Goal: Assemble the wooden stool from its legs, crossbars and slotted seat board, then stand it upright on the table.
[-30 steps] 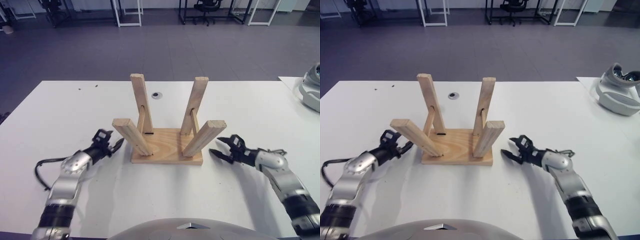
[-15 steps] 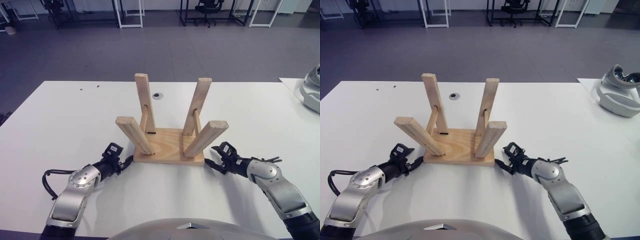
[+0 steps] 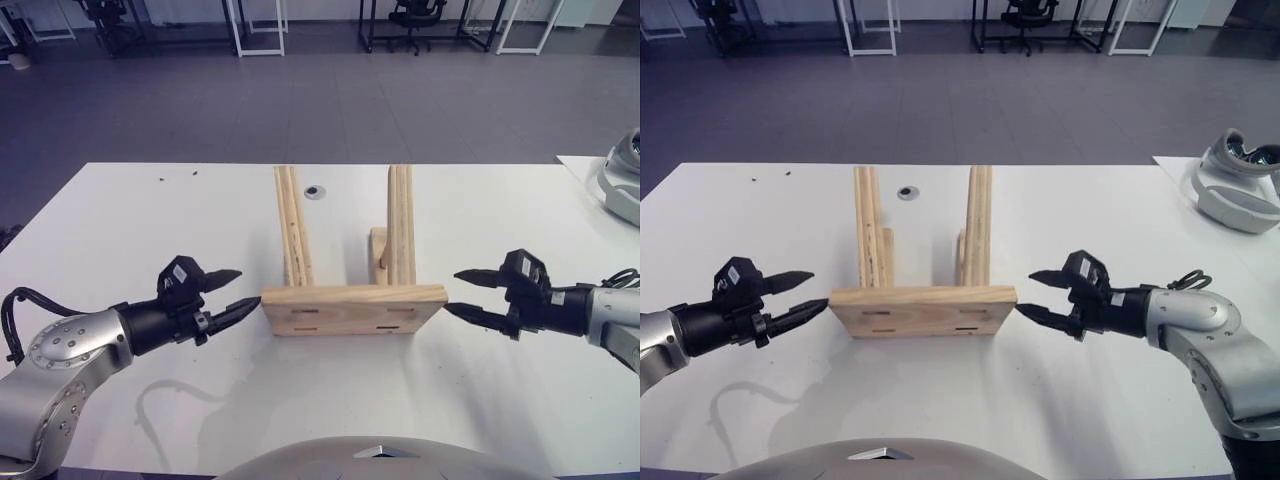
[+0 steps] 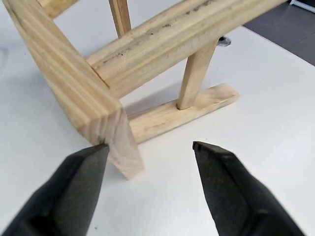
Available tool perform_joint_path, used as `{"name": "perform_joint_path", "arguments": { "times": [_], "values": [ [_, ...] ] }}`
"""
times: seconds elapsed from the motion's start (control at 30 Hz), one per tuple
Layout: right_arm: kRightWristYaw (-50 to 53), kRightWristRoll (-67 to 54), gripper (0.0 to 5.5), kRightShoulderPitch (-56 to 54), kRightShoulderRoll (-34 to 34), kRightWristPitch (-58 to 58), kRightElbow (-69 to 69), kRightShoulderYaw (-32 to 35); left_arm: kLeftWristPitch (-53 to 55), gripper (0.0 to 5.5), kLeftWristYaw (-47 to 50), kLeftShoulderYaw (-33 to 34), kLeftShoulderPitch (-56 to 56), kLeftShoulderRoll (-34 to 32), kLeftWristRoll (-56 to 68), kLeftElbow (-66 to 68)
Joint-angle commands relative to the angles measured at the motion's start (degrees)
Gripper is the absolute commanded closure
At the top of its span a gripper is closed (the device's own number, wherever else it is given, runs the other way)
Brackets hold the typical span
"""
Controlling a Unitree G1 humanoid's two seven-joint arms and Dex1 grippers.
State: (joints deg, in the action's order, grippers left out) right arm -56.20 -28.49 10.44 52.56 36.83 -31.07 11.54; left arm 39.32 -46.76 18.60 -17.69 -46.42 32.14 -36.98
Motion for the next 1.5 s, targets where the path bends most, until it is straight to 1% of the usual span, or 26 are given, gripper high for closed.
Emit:
{"name": "perform_joint_path", "arguments": {
  "times": [0.03,0.07,0.13,0.2,0.23,0.37,0.47,0.5,0.57,0.6,0.73,0.8,0.9,0.97,1.03,1.07,1.1,1.13,1.17,1.2,1.27,1.3,1.37,1.4,1.47,1.5],
  "values": [
    [-3.5,7.4,2.29,2.6,4.5,-8.3,5.2,-2.9,-12.0,2.43,-5.3,-2.6,-3.5,-8.9,-13.1,13.4],
    [-4.7,8.5,2.29,2.0,5.1,-10.5,6.9,-3.5,-16.3,2.43,-6.6,-4.0,-3.7,-11.0,-16.8,17.1],
    [-7.5,8.8,2.29,-1.8,4.9,-13.7,10.3,-5.5,-20.3,2.43,-12.4,-5.3,-3.2,-12.9,-16.5,18.8],
    [-9.9,8.2,2.29,-6.5,3.2,-15.4,12.5,-8.4,-19.3,2.43,-19.2,-7.9,0.9,-12.4,-10.1,15.9],
    [-10.7,8.0,2.29,-8.5,2.2,-15.8,13.3,-10.1,-18.7,2.43,-20.6,-10.1,4.2,-11.4,-8.5,15.2],
    [-13.2,10.1,2.29,-13.7,-0.9,-18.6,17.1,-16.6,-17.2,2.43,-20.8,-19.6,16.6,-5.7,-8.3,16.2],
    [-13.7,11.5,2.29,-15.3,-2.3,-20.3,18.6,-19.2,-17.3,2.43,-20.6,-23.8,20.7,-3.4,-9.7,17.6],
    [-13.4,11.7,2.48,-15.5,-2.8,-20.9,18.9,-19.4,-17.1,2.39,-21.2,-24.6,21.0,-3.2,-9.3,17.4],
    [-12.8,12.1,2.84,-16.3,-3.8,-21.9,19.5,-19.8,-17.1,2.76,-22.4,-25.5,20.8,-3.8,-9.1,17.7],
    [-12.7,11.9,3.13,-16.6,-4.3,-22.2,19.5,-19.8,-17.8,3.03,-22.6,-26.0,20.9,-4.0,-10.0,18.5],
    [-13.6,11.0,3.87,-17.0,-5.1,-23.2,19.2,-19.8,-21.7,3.75,-22.7,-28.0,22.1,-3.6,-14.3,22.2],
    [-14.2,10.2,3.94,-17.5,-5.5,-23.5,19.0,-19.3,-23.2,4.04,-22.6,-28.0,23.9,-2.6,-14.7,22.5],
    [-14.6,5.2,3.98,-20.6,-7.4,-20.7,18.3,-17.1,-25.5,4.08,-22.9,-27.4,27.4,-1.2,-14.3,21.6],
    [-16.0,-0.2,3.98,-24.7,-7.5,-16.0,16.8,-14.5,-20.3,4.08,-23.9,-24.1,32.9,-0.2,-6.3,17.8],
    [-20.0,-9.6,3.98,-33.6,-4.1,-5.5,15.9,-10.6,-7.0,4.08,-26.0,-18.1,41.7,-2.4,9.0,16.0],
    [-22.3,-15.7,3.98,-39.2,-1.6,2.3,16.6,-8.8,1.3,4.08,-27.7,-15.5,45.7,-4.9,17.2,17.0],
    [-26.6,-22.6,3.98,-47.6,1.9,13.6,19.7,-8.0,11.6,4.08,-30.2,-13.6,50.2,-7.9,25.9,20.5],
    [-30.6,-27.0,3.98,-55.2,4.3,23.0,23.2,-8.5,20.2,4.08,-31.6,-12.2,53.1,-10.9,33.1,23.3],
    [-33.8,-31.1,3.98,-63.8,5.9,32.5,27.7,-11.1,29.0,4.08,-34.6,-11.8,55.2,-14.5,38.9,26.1],
    [-35.6,-34.2,3.98,-70.2,5.8,40.7,31.7,-14.5,36.0,4.08,-37.6,-12.7,55.9,-16.9,41.5,28.3],
    [-36.3,-39.2,4.07,-73.9,5.5,49.2,31.8,-20.9,47.4,4.11,-40.2,-15.7,59.4,-16.7,43.7,33.2],
    [-36.3,-44.4,4.14,-76.3,6.0,52.5,33.7,-23.3,50.7,4.12,-41.1,-19.2,63.7,-17.8,48.6,36.7],
    [-36.3,-56.5,4.17,-81.5,9.4,55.4,38.0,-29.3,53.1,4.14,-43.9,-29.8,72.4,-24.4,64.1,42.2],
    [-36.3,-61.2,4.17,-83.8,11.0,55.7,40.1,-32.7,53.2,4.14,-43.9,-34.1,75.7,-26.4,69.6,44.1],
    [-36.3,-68.4,4.17,-83.8,14.3,55.7,41.6,-39.6,53.2,4.15,-42.8,-39.8,78.4,-26.7,74.0,47.8],
    [-36.3,-70.3,4.17,-81.1,16.6,55.7,40.3,-41.6,53.2,4.15,-42.5,-41.6,77.3,-27.3,74.8,48.5]
  ]
}}
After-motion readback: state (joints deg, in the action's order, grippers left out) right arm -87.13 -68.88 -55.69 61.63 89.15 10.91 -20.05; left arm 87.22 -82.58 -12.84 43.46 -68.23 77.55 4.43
